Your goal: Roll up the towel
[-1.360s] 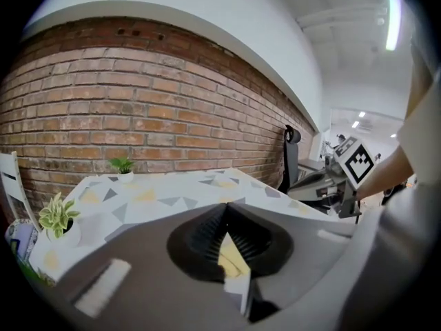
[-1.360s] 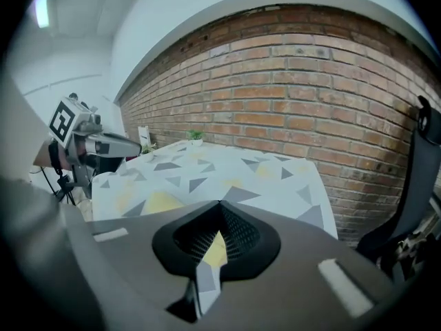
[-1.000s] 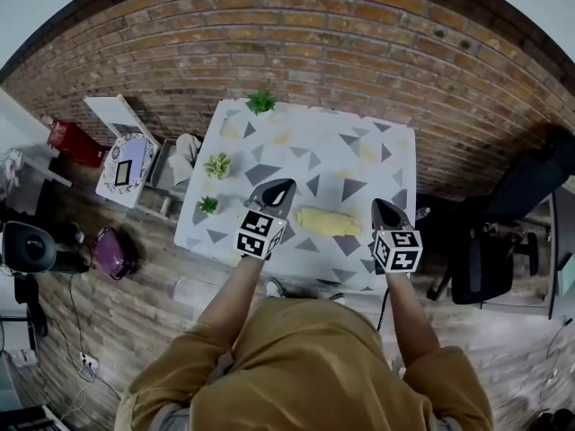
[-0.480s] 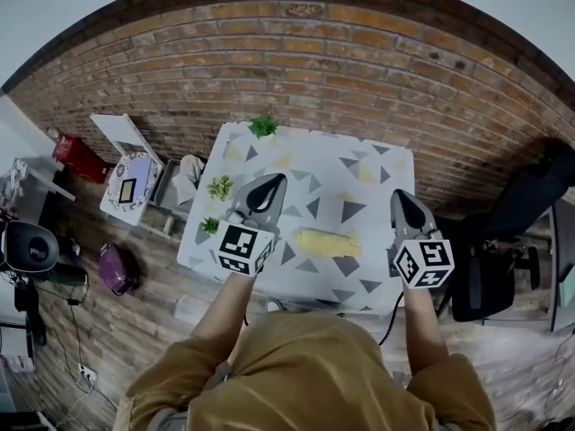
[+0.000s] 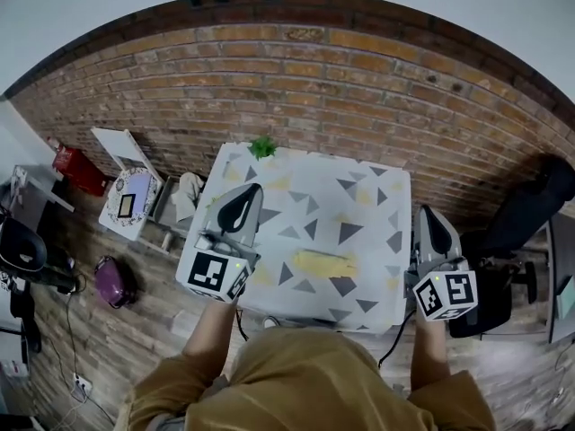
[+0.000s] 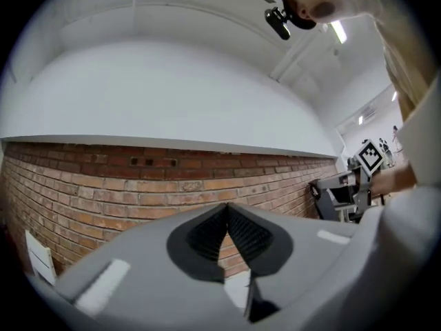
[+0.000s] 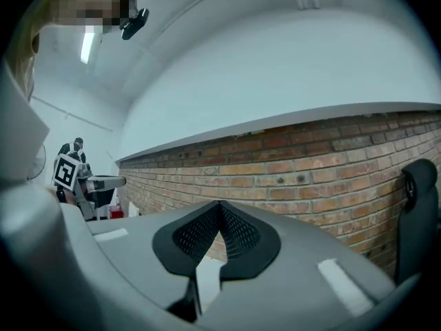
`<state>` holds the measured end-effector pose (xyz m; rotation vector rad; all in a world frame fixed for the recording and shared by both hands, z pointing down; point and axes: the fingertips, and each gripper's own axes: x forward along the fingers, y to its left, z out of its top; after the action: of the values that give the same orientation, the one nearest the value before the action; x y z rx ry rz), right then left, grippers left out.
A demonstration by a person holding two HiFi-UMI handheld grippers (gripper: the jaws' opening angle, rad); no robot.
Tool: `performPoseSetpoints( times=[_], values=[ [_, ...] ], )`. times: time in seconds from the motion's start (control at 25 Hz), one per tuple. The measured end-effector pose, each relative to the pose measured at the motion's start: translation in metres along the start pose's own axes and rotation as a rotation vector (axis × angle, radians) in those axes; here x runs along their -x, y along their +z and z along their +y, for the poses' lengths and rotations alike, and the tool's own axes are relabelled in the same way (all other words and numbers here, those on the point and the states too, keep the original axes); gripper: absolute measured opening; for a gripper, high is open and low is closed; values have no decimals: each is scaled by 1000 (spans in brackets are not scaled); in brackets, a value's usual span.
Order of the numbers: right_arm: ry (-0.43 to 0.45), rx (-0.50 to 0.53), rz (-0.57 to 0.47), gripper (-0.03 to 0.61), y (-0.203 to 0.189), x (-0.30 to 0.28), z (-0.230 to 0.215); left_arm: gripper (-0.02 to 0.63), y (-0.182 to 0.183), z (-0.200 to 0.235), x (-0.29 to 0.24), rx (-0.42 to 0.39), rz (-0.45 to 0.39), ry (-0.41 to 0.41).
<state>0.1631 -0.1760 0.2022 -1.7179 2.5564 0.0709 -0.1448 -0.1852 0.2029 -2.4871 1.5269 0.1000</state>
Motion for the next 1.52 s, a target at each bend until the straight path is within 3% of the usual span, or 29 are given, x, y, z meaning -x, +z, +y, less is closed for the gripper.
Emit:
performPoseSetpoints(
  times=[0.32, 0.52, 1.52],
  values=[
    [-70, 33, -36, 3, 17, 27, -10, 63, 23, 10, 23, -33, -32, 52],
    [-135, 28, -20, 5, 3, 45, -21, 63, 31, 9, 36, -45, -42, 68],
    [-133, 52, 17, 5, -7, 38, -12, 63, 17, 0, 37, -44, -14, 45]
  ],
)
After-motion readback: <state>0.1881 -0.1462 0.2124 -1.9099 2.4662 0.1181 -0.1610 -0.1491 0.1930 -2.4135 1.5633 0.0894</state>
